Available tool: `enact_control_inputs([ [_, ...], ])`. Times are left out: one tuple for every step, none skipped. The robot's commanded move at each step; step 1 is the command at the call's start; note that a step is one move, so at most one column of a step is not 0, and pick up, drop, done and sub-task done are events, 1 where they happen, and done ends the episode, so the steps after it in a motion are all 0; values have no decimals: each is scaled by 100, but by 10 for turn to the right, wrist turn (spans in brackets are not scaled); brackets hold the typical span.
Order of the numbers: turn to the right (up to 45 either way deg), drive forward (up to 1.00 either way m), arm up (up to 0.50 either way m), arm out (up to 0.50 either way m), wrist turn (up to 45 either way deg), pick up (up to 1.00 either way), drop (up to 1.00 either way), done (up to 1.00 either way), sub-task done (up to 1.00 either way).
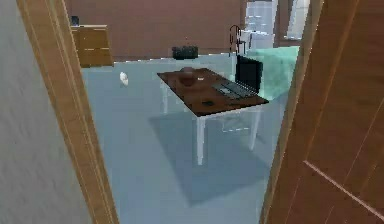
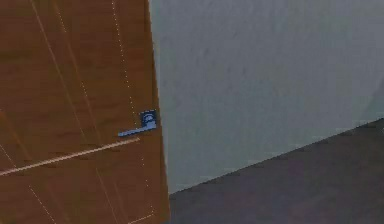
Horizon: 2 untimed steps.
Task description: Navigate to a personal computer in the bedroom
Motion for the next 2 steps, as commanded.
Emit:
enact_control_inputs([
  [0, 95, 0, 0, 0, 0, 0, 0, 0],
  [330, 0, 0, 0, 0, 0, 0, 0, 0],
])
